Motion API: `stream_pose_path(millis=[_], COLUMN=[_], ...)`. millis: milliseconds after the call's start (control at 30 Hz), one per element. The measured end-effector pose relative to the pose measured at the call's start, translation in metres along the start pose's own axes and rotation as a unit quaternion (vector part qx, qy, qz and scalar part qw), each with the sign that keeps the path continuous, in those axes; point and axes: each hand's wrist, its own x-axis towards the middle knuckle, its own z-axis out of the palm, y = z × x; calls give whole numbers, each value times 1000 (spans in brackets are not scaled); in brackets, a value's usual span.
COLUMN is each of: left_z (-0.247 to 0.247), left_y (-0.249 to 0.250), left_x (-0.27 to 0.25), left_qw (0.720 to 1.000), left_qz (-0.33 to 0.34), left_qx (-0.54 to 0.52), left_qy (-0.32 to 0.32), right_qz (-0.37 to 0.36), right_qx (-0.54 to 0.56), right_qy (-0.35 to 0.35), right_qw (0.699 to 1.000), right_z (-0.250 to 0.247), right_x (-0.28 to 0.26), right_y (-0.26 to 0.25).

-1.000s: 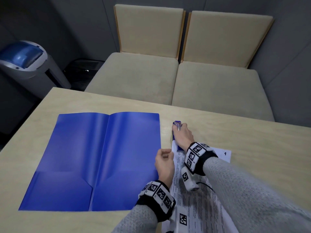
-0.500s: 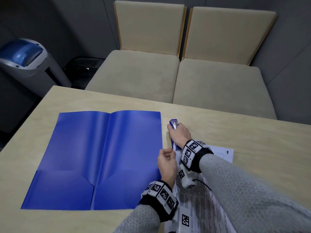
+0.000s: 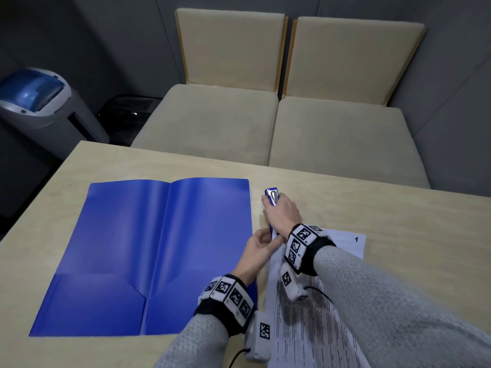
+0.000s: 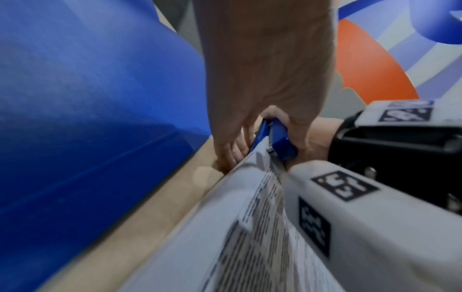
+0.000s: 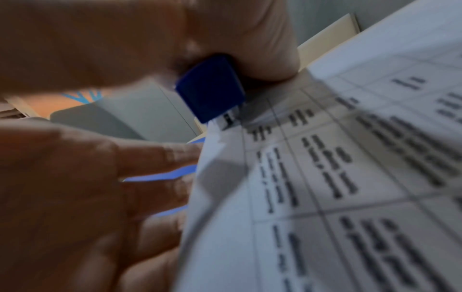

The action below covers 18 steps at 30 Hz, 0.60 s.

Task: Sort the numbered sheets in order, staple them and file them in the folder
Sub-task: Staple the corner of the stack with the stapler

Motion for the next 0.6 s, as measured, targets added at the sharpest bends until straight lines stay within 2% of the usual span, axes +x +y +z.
stream_pose_path(millis=[67,167,300,467,600], left_z=[-2,1,10,16,14], left_y=[4,8,3,-2,-5], left_x=[2,3,3,5,5], left_qw=[1000,1000,999,995,995], left_qz=[-14,-2,24,59,72], left_qx=[-13,-20,-21,27,35], left_qy=[-14,-18,21,71,62], right_qz=[-5,-12,-23,-28,-16], right_qx=[-3,0,9,46,32], right_qy=[11,24,26,28,31], right_qw=[1000,1000,999,998,999], right_z=[-3,-6,-5,-4,-3], right_x=[-3,-4,-2,-1,-2], right_y=[-1,-1,2,6,9])
